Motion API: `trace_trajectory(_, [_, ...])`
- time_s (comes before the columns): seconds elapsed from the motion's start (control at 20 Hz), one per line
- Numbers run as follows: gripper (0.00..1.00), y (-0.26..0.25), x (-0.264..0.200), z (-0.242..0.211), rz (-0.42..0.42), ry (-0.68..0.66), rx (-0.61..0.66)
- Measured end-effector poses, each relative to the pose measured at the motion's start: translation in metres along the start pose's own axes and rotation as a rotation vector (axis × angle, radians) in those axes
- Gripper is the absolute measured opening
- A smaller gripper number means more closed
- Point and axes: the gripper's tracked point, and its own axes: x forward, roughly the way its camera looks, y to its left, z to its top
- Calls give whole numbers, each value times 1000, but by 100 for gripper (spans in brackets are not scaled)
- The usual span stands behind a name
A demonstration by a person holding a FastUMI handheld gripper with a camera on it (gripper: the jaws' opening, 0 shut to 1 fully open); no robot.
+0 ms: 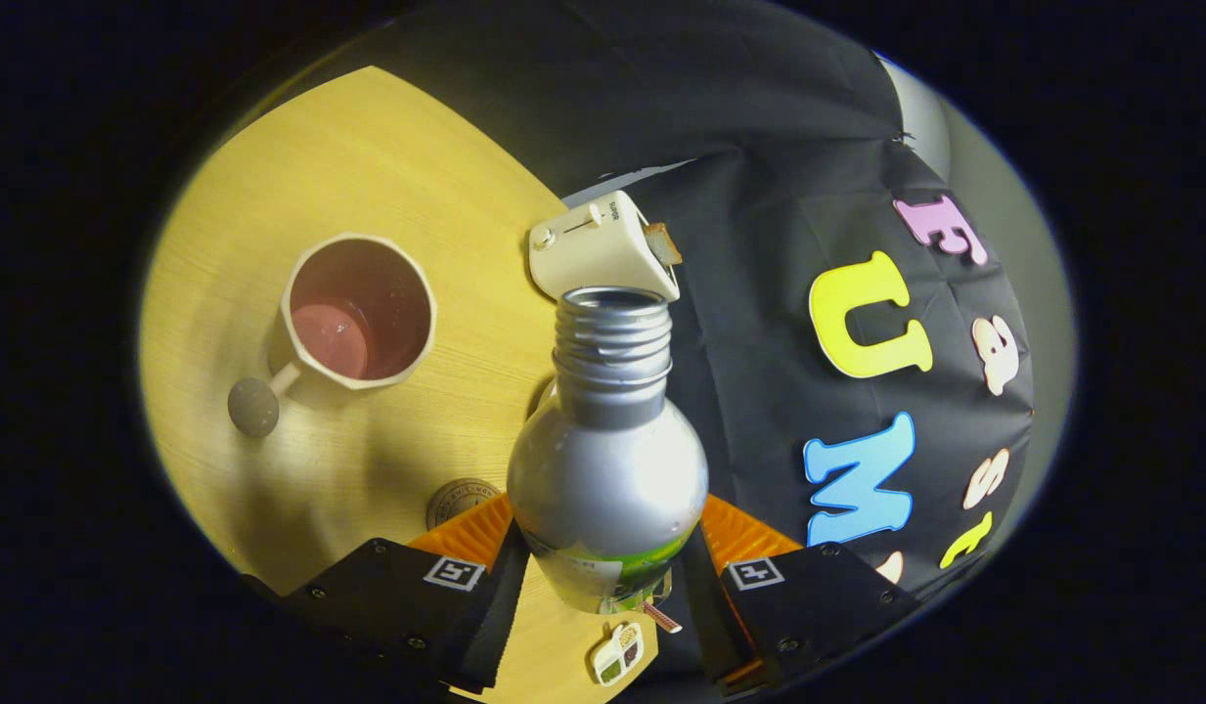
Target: Take the bottle from table, then pour the juice into the cup, finally place the bottle on the coaster
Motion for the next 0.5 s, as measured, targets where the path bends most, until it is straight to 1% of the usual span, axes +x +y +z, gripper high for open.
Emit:
trace_trajectory(0.25, [75, 6, 0, -1, 42, -20, 243])
trace_trajectory(0.4, [75, 3, 3, -7, 41, 2, 355])
trace_trajectory(0.5, [75, 1, 4, -7, 49, -9, 480])
